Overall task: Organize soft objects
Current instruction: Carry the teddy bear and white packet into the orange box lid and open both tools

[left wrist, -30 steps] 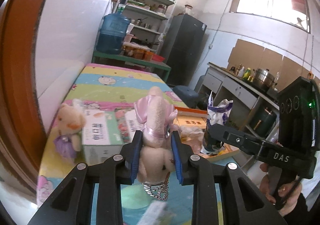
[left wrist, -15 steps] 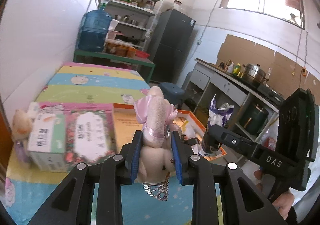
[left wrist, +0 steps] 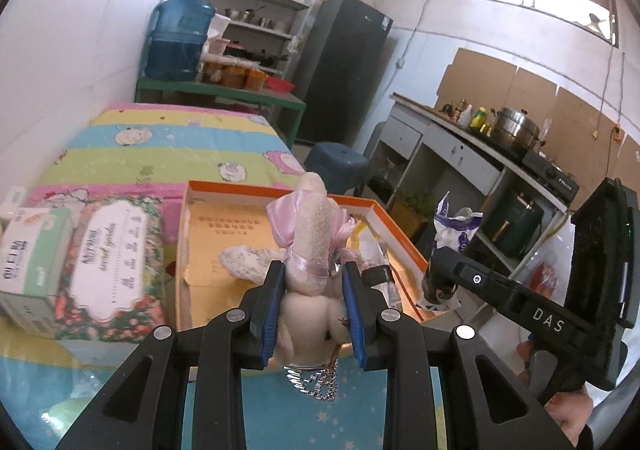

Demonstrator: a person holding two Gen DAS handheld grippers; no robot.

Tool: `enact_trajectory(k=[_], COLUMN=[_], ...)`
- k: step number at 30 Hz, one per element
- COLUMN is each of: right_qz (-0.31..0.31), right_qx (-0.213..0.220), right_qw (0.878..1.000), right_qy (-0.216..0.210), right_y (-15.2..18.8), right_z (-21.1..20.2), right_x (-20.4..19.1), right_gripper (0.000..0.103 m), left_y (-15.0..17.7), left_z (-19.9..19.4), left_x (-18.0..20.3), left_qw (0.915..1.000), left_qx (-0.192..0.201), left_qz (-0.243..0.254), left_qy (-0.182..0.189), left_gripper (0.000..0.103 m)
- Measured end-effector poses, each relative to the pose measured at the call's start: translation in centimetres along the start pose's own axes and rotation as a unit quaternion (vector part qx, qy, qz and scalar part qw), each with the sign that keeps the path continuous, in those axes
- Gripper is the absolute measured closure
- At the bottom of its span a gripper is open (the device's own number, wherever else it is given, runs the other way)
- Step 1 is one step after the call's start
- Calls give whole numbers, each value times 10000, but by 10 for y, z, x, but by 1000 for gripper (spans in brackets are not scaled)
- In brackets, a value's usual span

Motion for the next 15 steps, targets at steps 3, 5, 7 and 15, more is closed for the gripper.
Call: enact_trajectory(k=[3,5,7,15], right_qz=[74,120,150,124], right_qx=[-47,-107,-169,-381], right_qw=[9999,9998,9996,9982], right_qy=[56,120,174,456], right_y=[0,1,1,9], right_z=[7,12,16,37], right_x=[9,16,20,32], right_gripper=[56,56,56,55], left_y=[1,3,4,19], left_z=[12,20,27,58], left_x=[3,3,2,-7], left_qw=[10000,9999,9999,9985], left_qx=[-47,-108,-161,-534], left_qz=[53,50,40,-80], left_qy=[-13,-6,-10,-52], left_gripper=[73,73,73,73])
Point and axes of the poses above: each gripper's, at about its wrist camera, not at the fingertips, and z roughly the way its jaws point, x to its right, y to its underside, the point moved 8 cm from there along z, roughly the way its jaws point, and after that the axes turned 1 degree about y, right-handed, at the moved point
